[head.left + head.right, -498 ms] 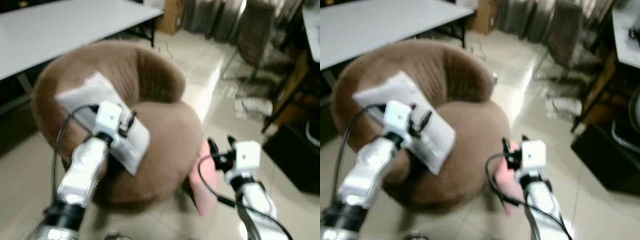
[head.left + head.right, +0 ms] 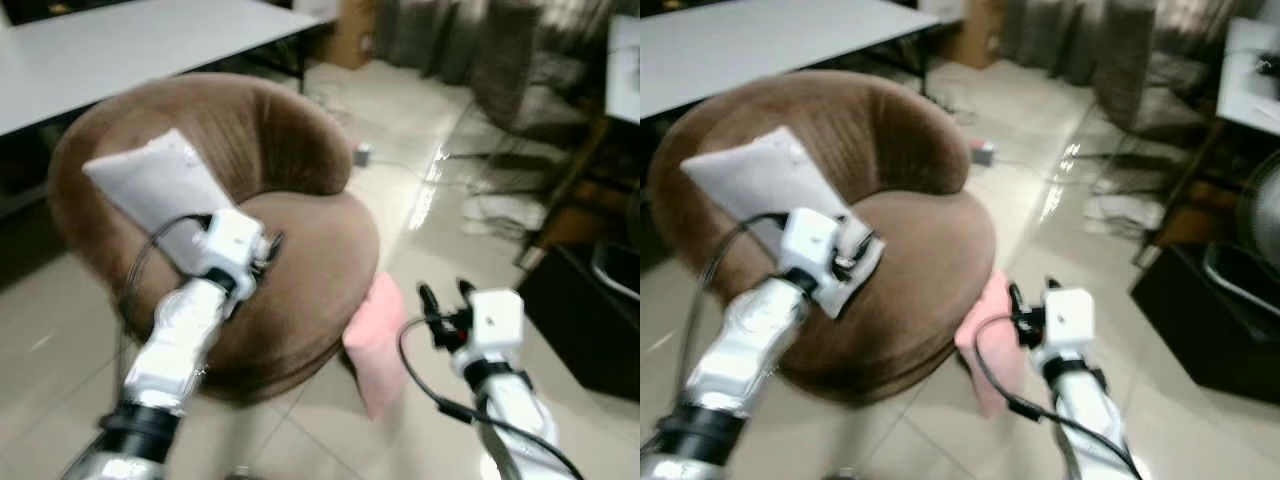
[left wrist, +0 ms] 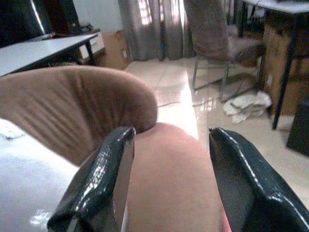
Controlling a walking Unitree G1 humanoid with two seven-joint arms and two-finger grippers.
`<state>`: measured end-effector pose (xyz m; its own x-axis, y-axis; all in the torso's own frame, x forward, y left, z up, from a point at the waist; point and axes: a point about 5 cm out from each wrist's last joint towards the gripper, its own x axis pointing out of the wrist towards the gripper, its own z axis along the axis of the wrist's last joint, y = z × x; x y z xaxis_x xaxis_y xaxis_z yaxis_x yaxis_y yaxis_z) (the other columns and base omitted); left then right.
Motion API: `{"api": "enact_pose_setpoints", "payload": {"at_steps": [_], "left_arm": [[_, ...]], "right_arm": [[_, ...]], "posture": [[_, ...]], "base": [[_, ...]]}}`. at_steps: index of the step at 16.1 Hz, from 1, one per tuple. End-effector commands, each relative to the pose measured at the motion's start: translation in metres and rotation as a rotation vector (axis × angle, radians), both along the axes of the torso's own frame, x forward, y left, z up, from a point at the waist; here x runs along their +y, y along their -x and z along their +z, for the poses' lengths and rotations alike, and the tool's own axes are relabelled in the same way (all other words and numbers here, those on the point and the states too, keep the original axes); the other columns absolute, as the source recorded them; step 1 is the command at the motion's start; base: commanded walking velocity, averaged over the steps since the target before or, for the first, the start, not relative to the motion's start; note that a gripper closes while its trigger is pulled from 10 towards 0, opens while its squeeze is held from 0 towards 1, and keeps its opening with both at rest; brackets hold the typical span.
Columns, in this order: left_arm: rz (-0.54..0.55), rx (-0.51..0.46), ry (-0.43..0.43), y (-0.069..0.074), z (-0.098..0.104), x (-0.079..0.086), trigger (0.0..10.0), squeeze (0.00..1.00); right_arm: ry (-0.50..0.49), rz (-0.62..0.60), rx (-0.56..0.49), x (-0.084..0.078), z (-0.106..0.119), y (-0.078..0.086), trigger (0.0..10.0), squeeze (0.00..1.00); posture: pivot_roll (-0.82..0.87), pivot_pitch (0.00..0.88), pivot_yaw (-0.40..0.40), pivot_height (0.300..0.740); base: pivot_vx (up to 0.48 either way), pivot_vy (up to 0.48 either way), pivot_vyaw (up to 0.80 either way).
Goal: Move the pillow to the sofa from floor
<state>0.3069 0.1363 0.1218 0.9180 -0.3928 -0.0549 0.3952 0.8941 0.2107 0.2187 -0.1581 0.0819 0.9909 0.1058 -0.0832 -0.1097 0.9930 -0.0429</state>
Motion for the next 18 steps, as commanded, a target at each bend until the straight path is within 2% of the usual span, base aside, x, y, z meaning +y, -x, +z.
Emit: {"api": "enact_pose_setpoints", "payload": {"at_steps": [1,18], "left_arm": [[0.004,-0.014,-0.019,-0.0015,0.0039,0.0052,10.0,0.0],[0.014,-0.009,-0.047,0.0017,-0.0008,0.0069,10.0,0.0]], "right_arm": [[0.001,0.001,-0.034,0.0012,0.0068,-0.0032,10.0,0.0],[0.029,0.02,-0.023,-0.0046,0.0021,-0.0005,10.0,0.0]], "posture": [[0.06,0.007,-0.013,0.74],[0.06,0.025,-0.008,0.74]], "base": [[0.0,-0.458,0.8],[0.0,-0.455,0.8]]}}
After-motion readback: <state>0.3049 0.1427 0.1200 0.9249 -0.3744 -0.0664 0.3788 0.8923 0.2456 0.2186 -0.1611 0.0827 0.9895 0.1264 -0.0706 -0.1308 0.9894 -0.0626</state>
